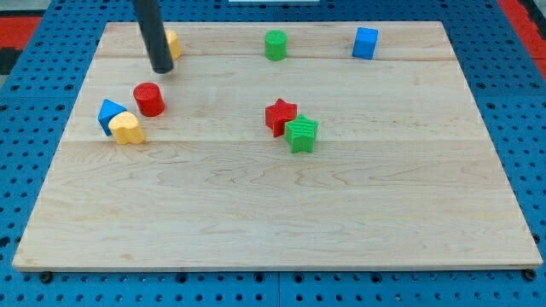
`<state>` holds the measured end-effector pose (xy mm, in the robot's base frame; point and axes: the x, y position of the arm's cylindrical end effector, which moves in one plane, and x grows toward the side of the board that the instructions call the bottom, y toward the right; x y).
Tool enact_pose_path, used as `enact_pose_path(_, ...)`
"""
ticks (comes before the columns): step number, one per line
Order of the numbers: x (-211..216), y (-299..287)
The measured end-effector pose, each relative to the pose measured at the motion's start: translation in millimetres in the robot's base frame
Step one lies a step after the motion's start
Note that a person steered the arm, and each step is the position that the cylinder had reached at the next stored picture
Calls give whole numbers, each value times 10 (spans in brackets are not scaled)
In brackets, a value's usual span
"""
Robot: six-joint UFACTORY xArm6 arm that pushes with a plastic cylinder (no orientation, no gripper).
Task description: Separate the blue triangle from yellow heart
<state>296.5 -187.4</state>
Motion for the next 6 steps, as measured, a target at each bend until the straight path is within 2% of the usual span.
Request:
enact_pose_path(1,222,-604)
enact_pose_path(3,1028,-893)
enact_pose_path(4,1068,-404)
enact_pose_path(6,1459,449)
